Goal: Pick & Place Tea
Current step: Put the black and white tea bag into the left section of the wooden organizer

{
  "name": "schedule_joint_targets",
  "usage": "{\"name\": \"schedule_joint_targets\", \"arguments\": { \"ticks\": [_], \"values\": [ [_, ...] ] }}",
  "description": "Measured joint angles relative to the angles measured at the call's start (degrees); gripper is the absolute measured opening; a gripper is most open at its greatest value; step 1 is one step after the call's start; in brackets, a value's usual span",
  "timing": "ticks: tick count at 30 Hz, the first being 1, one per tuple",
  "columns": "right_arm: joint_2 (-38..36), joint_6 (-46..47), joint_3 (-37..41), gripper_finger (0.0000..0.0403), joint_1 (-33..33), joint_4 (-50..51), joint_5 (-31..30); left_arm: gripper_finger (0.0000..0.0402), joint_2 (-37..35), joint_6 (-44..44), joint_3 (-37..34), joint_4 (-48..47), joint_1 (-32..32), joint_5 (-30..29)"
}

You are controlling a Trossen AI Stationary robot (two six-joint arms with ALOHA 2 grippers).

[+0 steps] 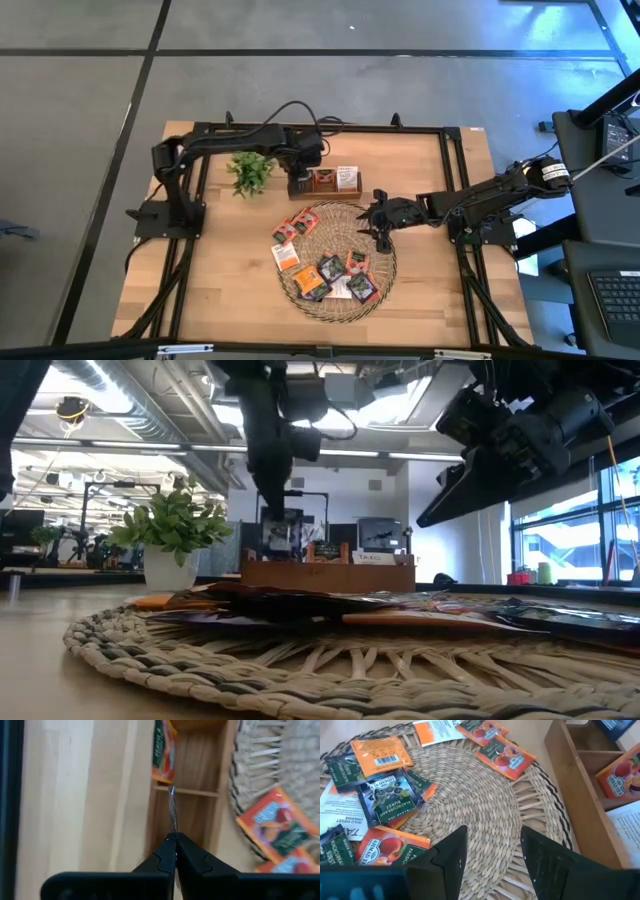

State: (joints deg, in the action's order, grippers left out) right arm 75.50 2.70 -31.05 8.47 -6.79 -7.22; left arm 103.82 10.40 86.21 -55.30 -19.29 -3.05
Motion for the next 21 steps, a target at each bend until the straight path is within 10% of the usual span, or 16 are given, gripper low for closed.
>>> {"name": "schedule_joint_targets", "arguments": {
  "ticks": [21],
  "values": [
    [0.00,-1.46,-0.02,0.0186,-0.02,0.11,-1.44,0.0004,2.53,8.46,-0.22,1.55,-0.32,-4.77]
  ]
}}
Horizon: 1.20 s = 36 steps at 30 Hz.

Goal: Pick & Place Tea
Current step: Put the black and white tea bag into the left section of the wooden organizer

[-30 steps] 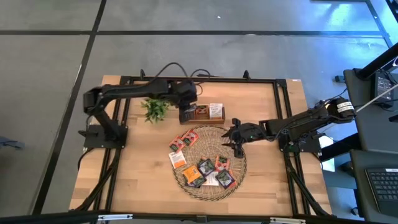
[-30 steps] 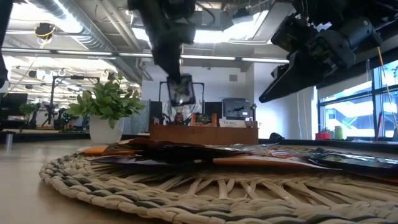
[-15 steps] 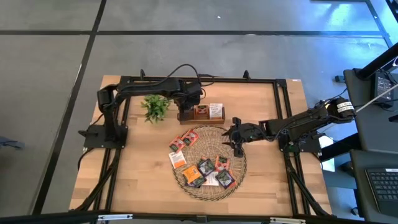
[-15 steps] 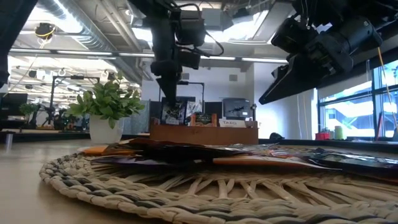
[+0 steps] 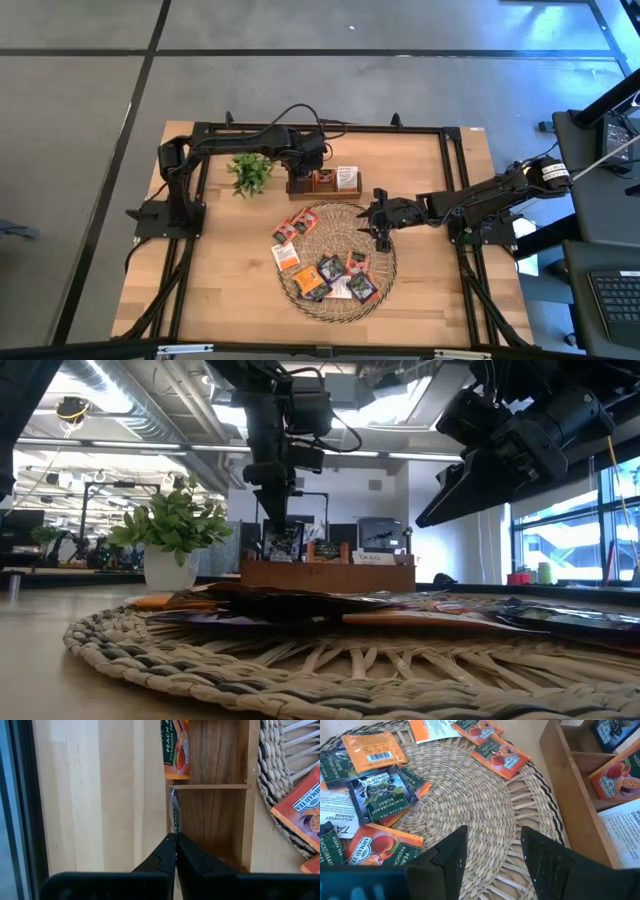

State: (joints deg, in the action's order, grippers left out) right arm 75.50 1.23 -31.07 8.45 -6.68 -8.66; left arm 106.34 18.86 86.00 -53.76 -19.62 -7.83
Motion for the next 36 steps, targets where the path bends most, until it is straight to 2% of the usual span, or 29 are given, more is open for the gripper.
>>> {"name": "schedule_joint_targets", "arguments": {
  "ticks": [26,36],
  "values": [
    [0.00,0.00,-0.02,0.0186,-0.02,0.15,0.14,0.0006,0.00,1.37,0.00,2.98,0.17,-0.18],
    [0.00,0.00,-0.04,0.0186,-0.02,0.15,0.15,0.0059,-0.02,1.35,0.00,2.95,0.17,-3.18]
  ]
}}
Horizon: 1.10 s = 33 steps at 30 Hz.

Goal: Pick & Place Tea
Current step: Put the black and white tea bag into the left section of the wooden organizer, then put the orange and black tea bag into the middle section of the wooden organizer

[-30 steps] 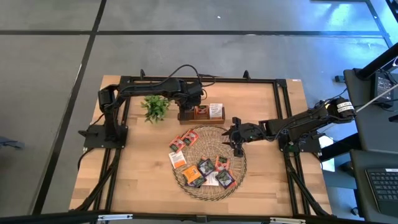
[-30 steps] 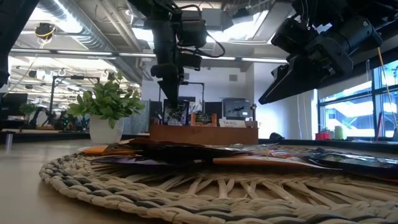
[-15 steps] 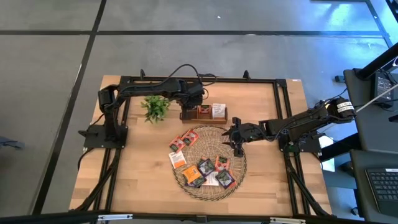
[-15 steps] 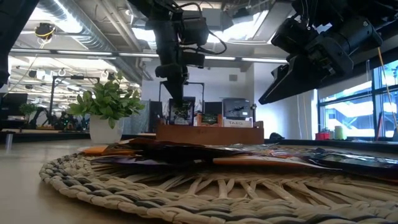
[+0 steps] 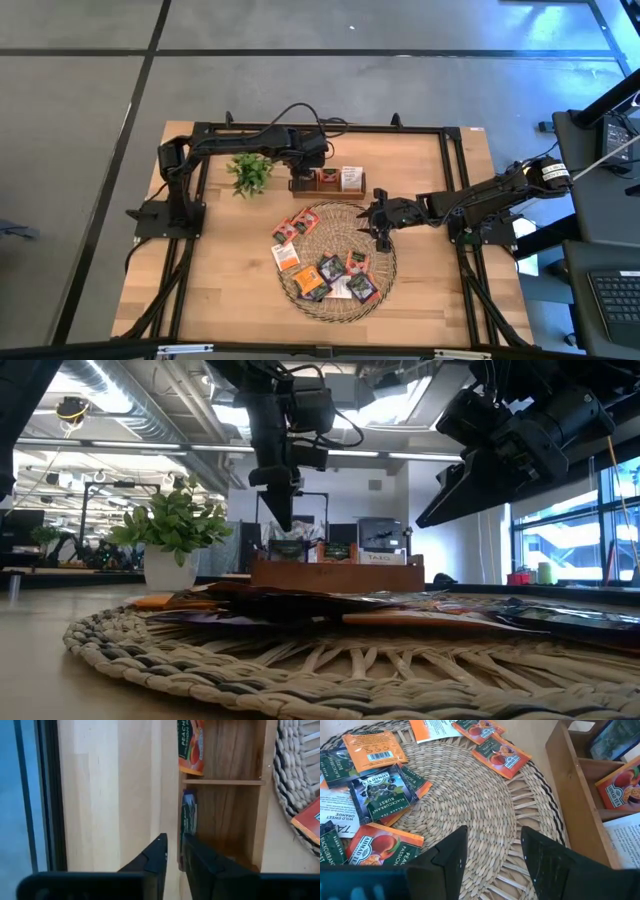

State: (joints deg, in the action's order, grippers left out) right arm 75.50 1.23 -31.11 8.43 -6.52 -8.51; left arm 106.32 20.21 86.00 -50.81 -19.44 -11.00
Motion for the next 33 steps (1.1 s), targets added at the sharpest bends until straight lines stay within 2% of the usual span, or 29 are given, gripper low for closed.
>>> {"name": "schedule_joint_targets", "arguments": {
  "ticks": [6,9,15,18,23,25,29,33],
  "values": [
    [0.00,0.00,-0.01,0.0186,0.01,0.00,0.00,0.0079,0.00,0.08,0.00,-0.24,0.00,-0.29],
    [0.00,0.00,-0.01,0.0186,0.00,0.00,0.00,0.0084,-0.40,0.06,0.06,-1.25,0.00,-2.83],
    [0.00,0.02,-0.01,0.0186,0.00,0.12,0.00,0.0086,-4.39,-3.14,1.70,-1.64,0.38,-3.81],
    [0.00,0.02,-0.01,0.0186,0.00,0.25,-0.01,0.0086,-7.91,-6.87,1.73,-1.79,0.95,-0.71],
    [0.00,0.00,-0.01,0.0186,0.00,0.24,-0.02,0.0086,-13.07,-14.07,-0.44,-1.22,4.09,12.01],
    [0.00,0.00,-0.01,0.0186,0.00,0.15,0.00,0.0086,-13.99,-16.83,-2.23,-0.89,6.45,15.05],
    [0.00,0.00,-0.01,0.0186,0.01,-0.03,0.00,0.0086,-14.53,-21.22,-7.13,3.93,12.37,15.88],
    [0.00,1.34,-0.01,0.0186,0.01,-0.02,0.04,0.0086,-13.90,-26.13,-12.79,14.79,18.61,15.89]
  ]
}}
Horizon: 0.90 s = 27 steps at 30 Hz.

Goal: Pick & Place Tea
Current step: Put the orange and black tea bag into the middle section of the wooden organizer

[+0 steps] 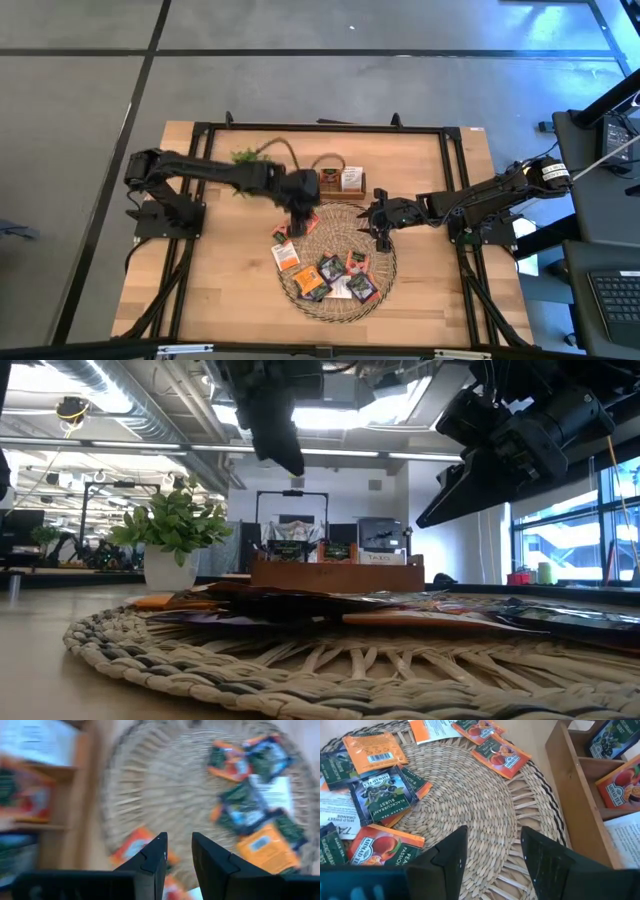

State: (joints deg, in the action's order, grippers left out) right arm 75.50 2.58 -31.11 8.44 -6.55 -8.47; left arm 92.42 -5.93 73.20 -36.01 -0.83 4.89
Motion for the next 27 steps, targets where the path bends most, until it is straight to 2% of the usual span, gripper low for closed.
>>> {"name": "schedule_joint_targets", "arguments": {
  "ticks": [4,7,9,12,15,19,27],
  "values": [
    [0.00,0.19,0.00,0.0186,0.00,-0.09,0.00,0.0086,0.17,-2.41,-4.29,12.31,5.50,0.02],
    [0.00,0.25,0.00,0.0186,-0.01,-0.27,0.00,0.0086,0.24,-2.63,-5.35,16.32,8.70,-0.71],
    [0.00,0.99,0.00,0.0186,0.00,-1.28,0.04,0.0086,0.47,-5.03,-5.35,17.48,10.32,-4.02],
    [0.00,2.23,0.00,0.0186,-0.01,-3.88,0.15,0.0086,1.06,-10.60,-5.51,15.71,11.80,-11.00],
    [0.00,2.55,0.00,0.0186,0.01,-5.99,0.15,0.0086,2.01,-16.02,-5.44,12.85,12.42,-15.12],
    [0.00,2.57,0.00,0.0186,0.00,-7.19,0.15,0.0086,4.83,-22.07,-5.44,8.81,12.08,-16.73],
    [0.13,1.21,0.00,0.0186,-0.02,-11.99,0.08,0.0086,9.97,-26.34,-5.50,8.37,11.21,-17.18]
  ]
}}
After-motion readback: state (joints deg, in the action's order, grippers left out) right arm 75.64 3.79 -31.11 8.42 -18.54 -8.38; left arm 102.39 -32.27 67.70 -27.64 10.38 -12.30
